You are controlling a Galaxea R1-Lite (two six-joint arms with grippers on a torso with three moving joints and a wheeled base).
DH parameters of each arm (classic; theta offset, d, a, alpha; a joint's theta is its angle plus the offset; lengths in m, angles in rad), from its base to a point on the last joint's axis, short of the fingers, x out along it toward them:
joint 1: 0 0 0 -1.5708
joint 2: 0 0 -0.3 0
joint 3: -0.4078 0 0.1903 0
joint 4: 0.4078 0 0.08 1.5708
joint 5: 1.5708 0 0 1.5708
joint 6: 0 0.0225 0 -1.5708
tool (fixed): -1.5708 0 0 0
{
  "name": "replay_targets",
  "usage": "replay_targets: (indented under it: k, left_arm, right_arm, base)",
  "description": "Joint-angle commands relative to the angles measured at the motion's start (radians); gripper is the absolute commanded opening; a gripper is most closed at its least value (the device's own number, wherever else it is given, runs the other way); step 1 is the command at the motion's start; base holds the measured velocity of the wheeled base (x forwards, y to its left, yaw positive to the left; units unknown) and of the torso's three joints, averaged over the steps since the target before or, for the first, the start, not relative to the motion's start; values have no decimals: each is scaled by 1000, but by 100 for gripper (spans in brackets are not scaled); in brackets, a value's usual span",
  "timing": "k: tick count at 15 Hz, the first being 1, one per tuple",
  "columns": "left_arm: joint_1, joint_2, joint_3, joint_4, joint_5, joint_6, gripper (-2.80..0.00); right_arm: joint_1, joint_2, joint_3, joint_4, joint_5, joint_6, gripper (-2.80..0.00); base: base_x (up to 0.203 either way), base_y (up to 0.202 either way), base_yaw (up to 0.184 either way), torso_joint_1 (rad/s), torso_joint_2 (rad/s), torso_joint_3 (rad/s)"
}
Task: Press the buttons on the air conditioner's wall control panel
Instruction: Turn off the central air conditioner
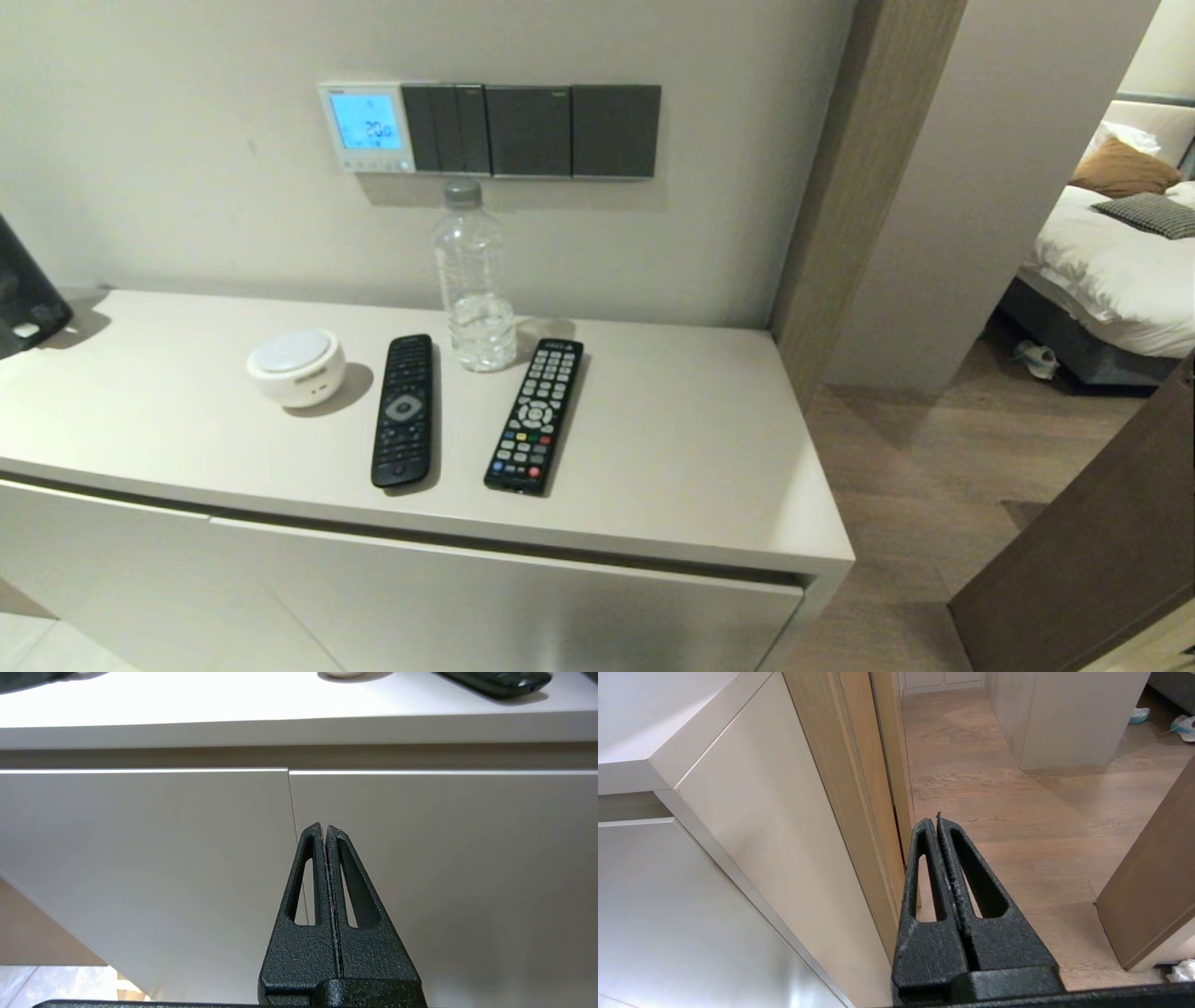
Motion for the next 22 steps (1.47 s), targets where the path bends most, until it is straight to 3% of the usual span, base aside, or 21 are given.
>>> replay_targets:
  k: [1,4,7,12,15,22]
  left_arm:
    - [0,104,-58,-28,-5,-3,-280]
    - [-9,303,-135,-138,-23,-14,-280]
    - [-25,548,-338,-209,-59,-82,-280]
    - [-34,922,-759,-234,-144,-194,-280]
    - [-56,1070,-897,-235,-180,-269,-280]
    - [-91,1458,-1201,-255,-187,-397,-280]
  right_arm:
    - [0,2,2,0,0,0,-280]
    - [0,2,2,0,0,0,-280]
    - [0,2,2,0,0,0,-280]
    - [0,2,2,0,0,0,-280]
    - [0,2,2,0,0,0,-280]
    - [0,2,2,0,0,0,-280]
  base:
    - [0,0,0,0,0,0]
    - [0,0,0,0,0,0]
    - [0,0,0,0,0,0]
    - [0,0,0,0,0,0]
    - [0,0,0,0,0,0]
    - [0,0,0,0,0,0]
